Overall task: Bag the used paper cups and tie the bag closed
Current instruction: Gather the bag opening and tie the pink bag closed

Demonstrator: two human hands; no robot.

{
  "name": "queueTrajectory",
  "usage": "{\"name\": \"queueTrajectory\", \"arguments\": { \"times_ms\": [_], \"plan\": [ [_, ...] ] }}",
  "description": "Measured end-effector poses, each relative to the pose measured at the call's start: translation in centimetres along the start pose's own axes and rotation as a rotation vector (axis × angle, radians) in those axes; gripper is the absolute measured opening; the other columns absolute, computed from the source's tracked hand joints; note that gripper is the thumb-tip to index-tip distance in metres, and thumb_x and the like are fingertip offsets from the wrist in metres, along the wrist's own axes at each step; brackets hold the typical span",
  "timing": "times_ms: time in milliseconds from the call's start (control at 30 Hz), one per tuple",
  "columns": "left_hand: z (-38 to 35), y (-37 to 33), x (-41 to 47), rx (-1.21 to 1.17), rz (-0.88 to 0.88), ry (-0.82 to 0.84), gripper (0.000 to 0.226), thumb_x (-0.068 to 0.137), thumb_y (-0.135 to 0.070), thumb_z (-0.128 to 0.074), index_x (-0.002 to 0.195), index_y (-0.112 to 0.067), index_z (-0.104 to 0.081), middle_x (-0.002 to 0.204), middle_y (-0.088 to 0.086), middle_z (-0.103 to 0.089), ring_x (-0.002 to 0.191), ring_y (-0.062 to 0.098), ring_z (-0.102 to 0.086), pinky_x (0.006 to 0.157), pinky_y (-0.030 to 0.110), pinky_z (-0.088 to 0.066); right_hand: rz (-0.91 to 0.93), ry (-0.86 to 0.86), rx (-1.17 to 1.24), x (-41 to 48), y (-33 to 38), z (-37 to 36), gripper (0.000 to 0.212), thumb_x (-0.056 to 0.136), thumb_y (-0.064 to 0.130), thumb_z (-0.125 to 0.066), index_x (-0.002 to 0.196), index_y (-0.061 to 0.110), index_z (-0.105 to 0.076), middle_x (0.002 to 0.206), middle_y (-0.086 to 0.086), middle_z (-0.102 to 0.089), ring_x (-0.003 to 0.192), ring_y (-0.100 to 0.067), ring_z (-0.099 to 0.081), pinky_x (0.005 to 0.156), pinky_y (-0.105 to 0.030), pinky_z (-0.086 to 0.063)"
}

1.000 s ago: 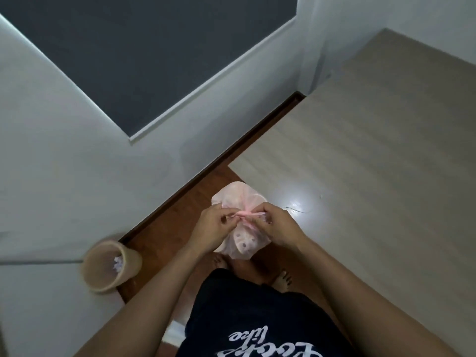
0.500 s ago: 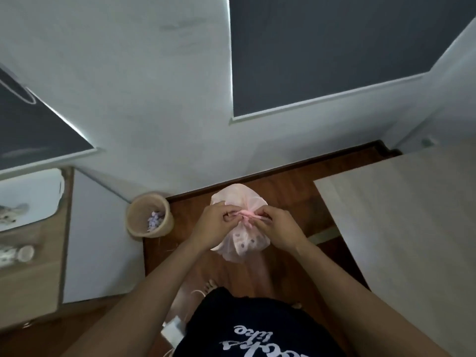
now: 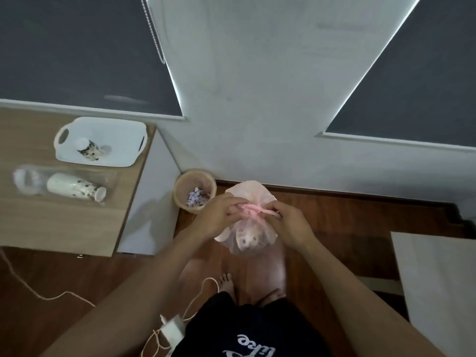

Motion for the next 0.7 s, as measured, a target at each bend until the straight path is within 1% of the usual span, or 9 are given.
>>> {"name": "queueTrajectory", "arguments": {
  "times_ms": [67, 133, 200, 267, 333, 433, 533, 633, 700],
  "plan": [
    [1.2, 1.6, 0.0, 0.017, 0.051, -0.003, 0.048, 0.092, -0.041, -0.088, 0.135, -0.019, -0.080, 0.116, 0.000, -0.069, 0.104, 0.015, -0.063, 0.096, 0.033, -0.051, 0.027, 0.026, 0.007, 1.6, 0.8, -0.9, 0.007, 0.098, 0.031, -0.074, 0.105, 0.030, -0.076, 0.097, 0.024, -0.076, 0.090, 0.004, -0.070, 0.079, -0.016, -0.051],
    [2.1, 3.1, 0.3, 0.033, 0.098, -0.024, 0.046, 0.093, -0.040, -0.088, 0.131, -0.015, -0.081, 0.118, 0.003, -0.070, 0.109, 0.018, -0.064, 0.099, 0.034, -0.051, 0.033, 0.053, 0.011, 3.2, 1.1, -1.6, 0.008, 0.097, 0.032, -0.074, 0.105, 0.032, -0.075, 0.100, 0.023, -0.077, 0.093, 0.002, -0.071, 0.081, -0.017, -0.052],
    [2.5, 4.1, 0.9, 0.044, 0.098, -0.047, 0.036, 0.096, -0.040, -0.085, 0.122, -0.015, -0.085, 0.110, 0.004, -0.069, 0.103, 0.021, -0.066, 0.095, 0.039, -0.054, 0.032, 0.077, 0.023, 4.9, 1.0, -2.2, 0.007, 0.097, 0.032, -0.075, 0.104, 0.031, -0.076, 0.099, 0.022, -0.078, 0.092, 0.002, -0.071, 0.079, -0.015, -0.050],
    [2.9, 4.8, 1.8, 0.042, 0.083, -0.059, 0.027, 0.099, -0.039, -0.081, 0.115, -0.018, -0.087, 0.101, 0.005, -0.067, 0.093, 0.019, -0.064, 0.088, 0.040, -0.055, 0.029, 0.095, 0.042, 6.6, 0.7, -2.5, 0.007, 0.097, 0.031, -0.076, 0.103, 0.030, -0.077, 0.097, 0.022, -0.078, 0.090, 0.002, -0.071, 0.077, -0.014, -0.049],
    [3.5, 5.4, 2.9, 0.049, 0.078, -0.097, 0.028, 0.100, -0.041, -0.078, 0.111, -0.017, -0.089, 0.097, 0.005, -0.067, 0.089, 0.016, -0.063, 0.083, 0.037, -0.053, 0.021, 0.117, 0.054, 8.4, 0.5, -2.8, 0.006, 0.095, 0.029, -0.077, 0.102, 0.030, -0.078, 0.096, 0.021, -0.078, 0.088, 0.003, -0.070, 0.076, -0.013, -0.048],
    [4.3, 6.4, 5.0, 0.075, 0.094, -0.133, 0.036, 0.099, -0.047, -0.072, 0.106, -0.016, -0.089, 0.097, 0.006, -0.070, 0.088, 0.019, -0.067, 0.084, 0.036, -0.054, 0.011, 0.160, 0.090, 11.5, 0.2, -2.9, 0.005, 0.095, 0.027, -0.077, 0.100, 0.029, -0.078, 0.095, 0.020, -0.078, 0.087, 0.002, -0.070, 0.075, -0.014, -0.049],
    [4.9, 8.1, 7.3, 0.070, 0.133, -0.149, 0.033, 0.100, -0.044, -0.072, 0.109, -0.016, -0.089, 0.100, 0.003, -0.070, 0.090, 0.016, -0.066, 0.085, 0.036, -0.055, 0.022, 0.196, 0.081, 14.7, -0.1, -3.2, 0.004, 0.096, 0.029, -0.077, 0.100, 0.029, -0.078, 0.095, 0.021, -0.077, 0.088, 0.004, -0.069, 0.075, -0.012, -0.048],
    [5.3, 9.7, 9.5, 0.074, 0.146, -0.182, 0.031, 0.103, -0.037, -0.068, 0.117, -0.018, -0.088, 0.103, 0.006, -0.073, 0.093, 0.017, -0.068, 0.086, 0.031, -0.053, 0.007, 0.234, 0.073, 17.8, -1.2, -3.8, 0.003, 0.096, 0.032, -0.078, 0.099, 0.032, -0.078, 0.096, 0.022, -0.078, 0.089, 0.007, -0.069, 0.076, -0.011, -0.046],
    [6.0, 11.3, 11.2, 0.091, 0.178, -0.235, 0.026, 0.105, -0.023, -0.069, 0.122, -0.015, -0.086, 0.108, 0.009, -0.081, 0.097, 0.021, -0.073, 0.089, 0.020, -0.050, 0.008, 0.279, 0.039, 19.9, -1.6, -4.6, 0.006, 0.097, 0.034, -0.078, 0.096, 0.039, -0.076, 0.096, 0.022, -0.078, 0.088, 0.010, -0.068, 0.074, -0.009, -0.045]
  ]
}}
Point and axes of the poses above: each hand's wrist, its own x-axis towards the middle knuckle, its own z-axis out of the back of the hand, y = z × x, the point moved 9 cm from there along x, towards the middle knuckle
